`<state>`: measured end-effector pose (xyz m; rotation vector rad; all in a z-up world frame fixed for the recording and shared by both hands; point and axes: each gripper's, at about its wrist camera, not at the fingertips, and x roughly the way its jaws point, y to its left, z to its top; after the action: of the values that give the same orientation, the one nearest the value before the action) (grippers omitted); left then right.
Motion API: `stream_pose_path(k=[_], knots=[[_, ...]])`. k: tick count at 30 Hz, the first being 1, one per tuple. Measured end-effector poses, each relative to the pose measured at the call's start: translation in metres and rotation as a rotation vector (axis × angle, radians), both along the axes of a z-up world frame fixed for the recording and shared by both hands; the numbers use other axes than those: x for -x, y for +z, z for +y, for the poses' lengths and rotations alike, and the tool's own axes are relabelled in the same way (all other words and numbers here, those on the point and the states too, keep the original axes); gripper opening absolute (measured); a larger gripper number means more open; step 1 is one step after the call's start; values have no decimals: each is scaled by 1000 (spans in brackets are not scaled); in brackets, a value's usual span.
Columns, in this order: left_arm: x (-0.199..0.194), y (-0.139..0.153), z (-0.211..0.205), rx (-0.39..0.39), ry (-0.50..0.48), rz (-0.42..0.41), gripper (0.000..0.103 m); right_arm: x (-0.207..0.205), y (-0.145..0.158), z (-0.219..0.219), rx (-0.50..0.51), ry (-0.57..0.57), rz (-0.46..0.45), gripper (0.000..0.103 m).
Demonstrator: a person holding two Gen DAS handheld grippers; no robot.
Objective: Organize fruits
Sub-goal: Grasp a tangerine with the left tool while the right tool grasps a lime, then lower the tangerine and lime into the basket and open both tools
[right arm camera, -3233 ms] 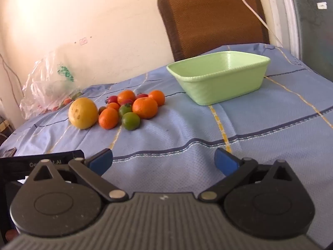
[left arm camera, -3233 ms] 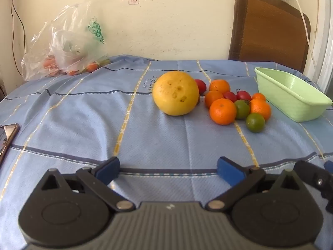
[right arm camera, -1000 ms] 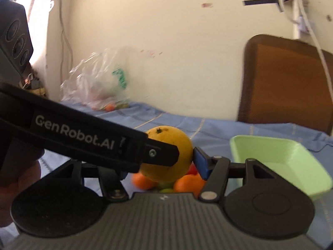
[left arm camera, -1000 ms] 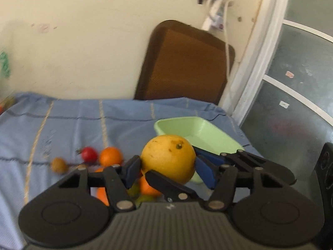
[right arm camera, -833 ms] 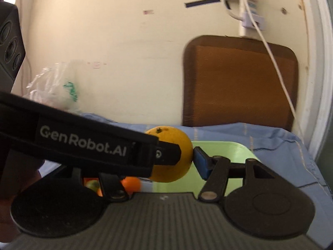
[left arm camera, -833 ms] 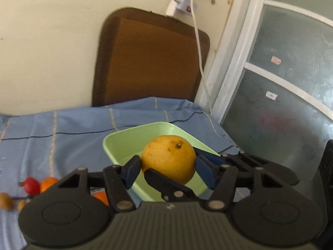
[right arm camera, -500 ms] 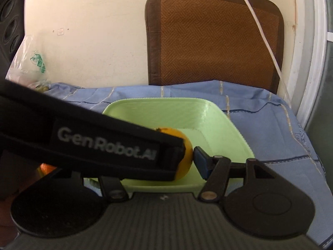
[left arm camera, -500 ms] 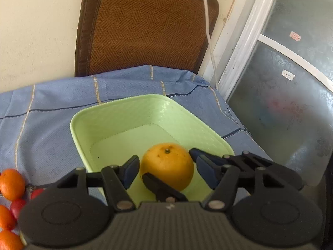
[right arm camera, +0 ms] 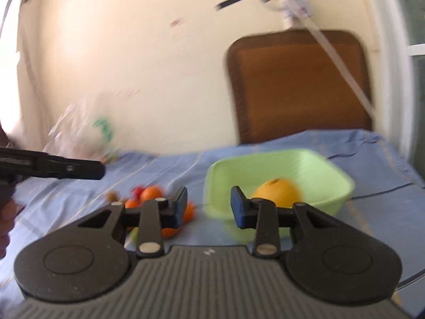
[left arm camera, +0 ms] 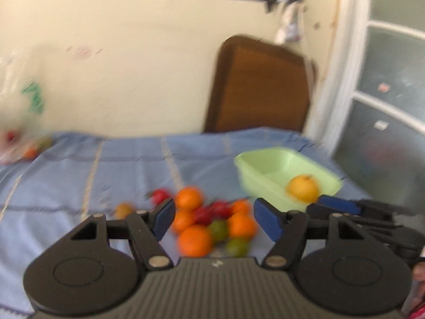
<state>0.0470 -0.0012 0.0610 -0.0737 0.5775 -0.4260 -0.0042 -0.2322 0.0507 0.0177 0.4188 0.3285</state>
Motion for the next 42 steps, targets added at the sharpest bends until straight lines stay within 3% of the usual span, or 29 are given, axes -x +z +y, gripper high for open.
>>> stream_pose_path(k=[3,5,8,11,14,16,17,25,28,33,36,42], knots=[[-12,-22,6,1,10,76,67,-7,-11,28,36,48,70,40],[-22,-36,2,-23,16,106,60,-17,-15,38,22,69,118,40],[-36,-50,-3,7,-19,165,50,-27,-20,49,42,73,183,42],[-36,-55,-5,25,-20,149,50,-30,-25,56,64,68,215,42],[-34,-58,-4,25,-21,133,38,-36,-29,62,88,69,214,42],[-30,-58,0,31,-21,134,37,-38,-31,64,94,67,216,40],[-26,-56,2,31,-22,137,37,-36,-31,64,99,70,211,27],[14,-45,-13,36,-139,151,37,1,-26,43,99,100,152,27],[7,-22,-40,65,-201,122,37,9,-8,19,74,23,64,27],[-22,10,-105,52,-257,31,38,2,21,-39,58,-196,-76,28],[-51,8,-134,27,-233,27,38,-15,21,-67,75,-278,-86,28],[-92,-16,-160,-15,-183,130,38,-46,4,-87,147,-330,-45,29]])
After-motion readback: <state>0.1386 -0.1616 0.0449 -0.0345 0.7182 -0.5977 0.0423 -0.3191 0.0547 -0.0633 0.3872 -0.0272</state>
